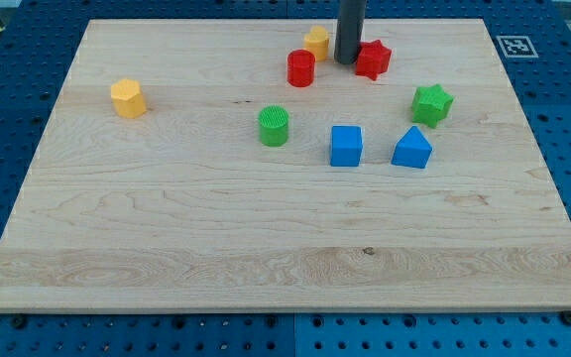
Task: Push the yellow heart to the center left
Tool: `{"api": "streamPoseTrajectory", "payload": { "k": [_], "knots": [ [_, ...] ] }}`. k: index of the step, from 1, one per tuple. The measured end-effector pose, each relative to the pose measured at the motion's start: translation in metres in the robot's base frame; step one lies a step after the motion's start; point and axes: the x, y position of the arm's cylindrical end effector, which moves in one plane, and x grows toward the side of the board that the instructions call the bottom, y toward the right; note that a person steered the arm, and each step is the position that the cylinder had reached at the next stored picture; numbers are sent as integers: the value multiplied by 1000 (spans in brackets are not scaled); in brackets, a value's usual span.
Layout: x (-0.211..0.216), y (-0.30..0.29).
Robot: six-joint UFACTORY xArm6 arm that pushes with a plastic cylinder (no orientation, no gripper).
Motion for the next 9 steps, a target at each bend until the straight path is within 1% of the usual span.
{"api": "streamPoseTrajectory", "payload": {
  "k": [1, 2, 4, 5, 9],
  "knots": [
    [-19, -4],
    [-29, -31],
    [-29, -118],
    [-22, -139],
    [30, -142]
  ]
}}
